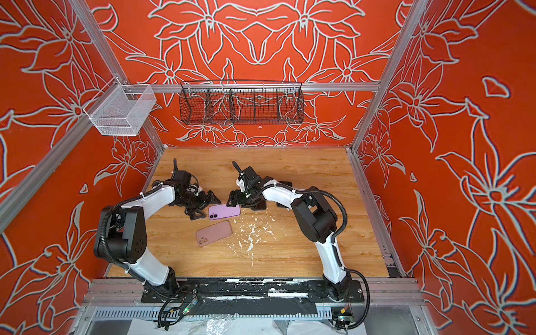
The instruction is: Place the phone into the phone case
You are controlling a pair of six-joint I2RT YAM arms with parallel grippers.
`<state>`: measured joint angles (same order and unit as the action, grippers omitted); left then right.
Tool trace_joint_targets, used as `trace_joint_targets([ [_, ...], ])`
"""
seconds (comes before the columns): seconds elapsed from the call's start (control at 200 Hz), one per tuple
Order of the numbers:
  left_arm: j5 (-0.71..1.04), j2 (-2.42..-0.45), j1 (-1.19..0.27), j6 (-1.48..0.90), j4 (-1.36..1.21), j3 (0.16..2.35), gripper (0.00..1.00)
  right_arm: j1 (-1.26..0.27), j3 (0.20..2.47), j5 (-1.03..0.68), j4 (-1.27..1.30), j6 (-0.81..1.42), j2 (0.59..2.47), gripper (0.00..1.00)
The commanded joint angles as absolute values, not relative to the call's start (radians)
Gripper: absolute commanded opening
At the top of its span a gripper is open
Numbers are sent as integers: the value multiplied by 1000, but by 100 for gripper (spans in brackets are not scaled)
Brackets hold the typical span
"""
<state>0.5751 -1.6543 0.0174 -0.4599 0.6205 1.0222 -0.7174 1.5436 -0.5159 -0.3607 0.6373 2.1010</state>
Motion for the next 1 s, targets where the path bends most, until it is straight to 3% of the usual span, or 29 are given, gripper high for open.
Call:
trace_joint_targets([
  [0.0, 580, -1689, 25, -424, 624, 1025, 98, -715, 1569, -523, -383, 631, 2133, 79],
  [0.651, 615, -1671, 12, -509, 407, 906, 98, -716, 1533, -629, -285, 648, 2179, 79],
  [0.996, 547, -1601, 8, -495, 407, 903, 98, -708, 1532, -612, -272, 658, 2182, 78],
])
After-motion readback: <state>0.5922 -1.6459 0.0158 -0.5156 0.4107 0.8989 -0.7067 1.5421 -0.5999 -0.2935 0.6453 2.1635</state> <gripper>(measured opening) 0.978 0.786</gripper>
